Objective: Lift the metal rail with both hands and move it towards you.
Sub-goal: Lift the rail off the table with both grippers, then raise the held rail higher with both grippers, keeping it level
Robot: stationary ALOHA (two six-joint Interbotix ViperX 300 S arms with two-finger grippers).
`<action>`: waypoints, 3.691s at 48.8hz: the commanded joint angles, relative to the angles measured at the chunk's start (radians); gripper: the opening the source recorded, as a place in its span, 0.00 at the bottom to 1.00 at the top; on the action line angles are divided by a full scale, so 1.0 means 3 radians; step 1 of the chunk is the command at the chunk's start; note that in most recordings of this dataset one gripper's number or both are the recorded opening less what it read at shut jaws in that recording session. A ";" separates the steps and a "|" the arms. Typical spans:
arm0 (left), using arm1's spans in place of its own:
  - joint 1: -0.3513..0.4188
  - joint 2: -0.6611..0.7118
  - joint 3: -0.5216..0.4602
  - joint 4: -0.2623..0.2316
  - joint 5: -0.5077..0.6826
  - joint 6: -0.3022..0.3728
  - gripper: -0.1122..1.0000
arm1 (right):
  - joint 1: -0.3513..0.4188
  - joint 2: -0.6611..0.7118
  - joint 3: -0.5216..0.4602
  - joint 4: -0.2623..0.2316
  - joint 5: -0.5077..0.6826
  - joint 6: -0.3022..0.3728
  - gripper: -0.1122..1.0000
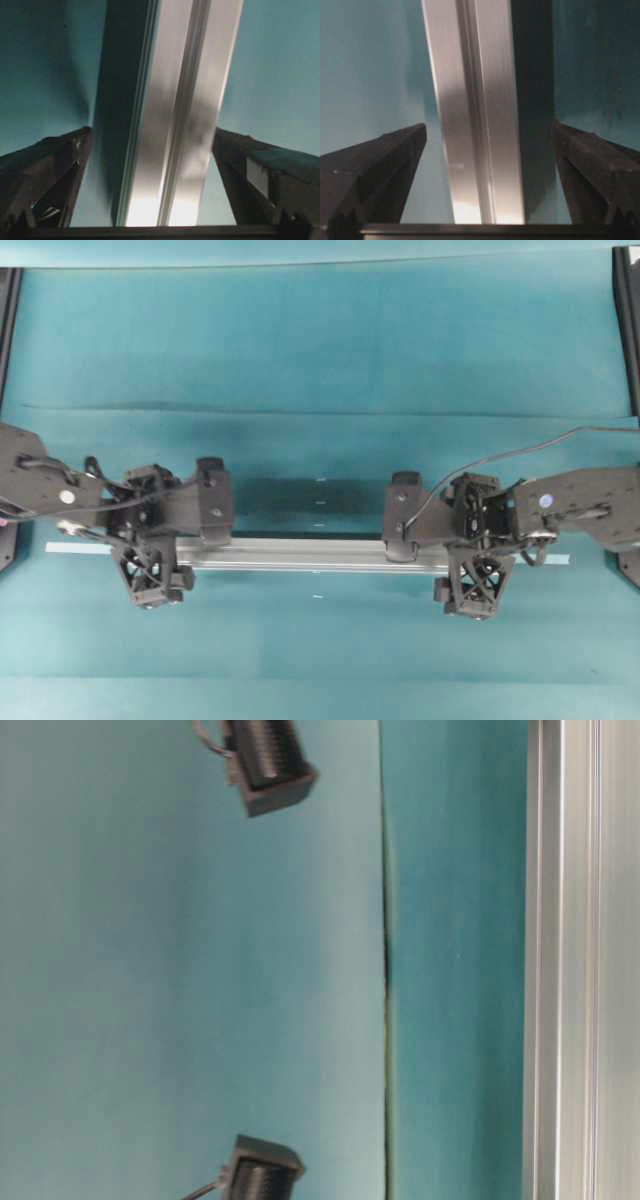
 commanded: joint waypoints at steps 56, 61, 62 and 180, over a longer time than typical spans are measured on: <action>-0.0010 0.0112 -0.0020 0.0010 -0.0240 0.0015 0.44 | -0.0061 0.0118 0.0026 0.0000 -0.0118 0.0000 0.47; -0.0015 0.0118 -0.0041 0.0010 -0.0256 0.0015 0.43 | -0.0061 0.0118 0.0026 0.0000 -0.0112 0.0000 0.47; -0.0015 0.0118 -0.0041 0.0010 -0.0256 0.0015 0.43 | -0.0061 0.0118 0.0026 0.0000 -0.0118 -0.0005 0.47; 0.0118 -0.0634 -0.3293 0.0010 0.3978 0.0020 0.42 | -0.0225 -0.0772 -0.3145 0.0066 0.3820 0.0854 0.47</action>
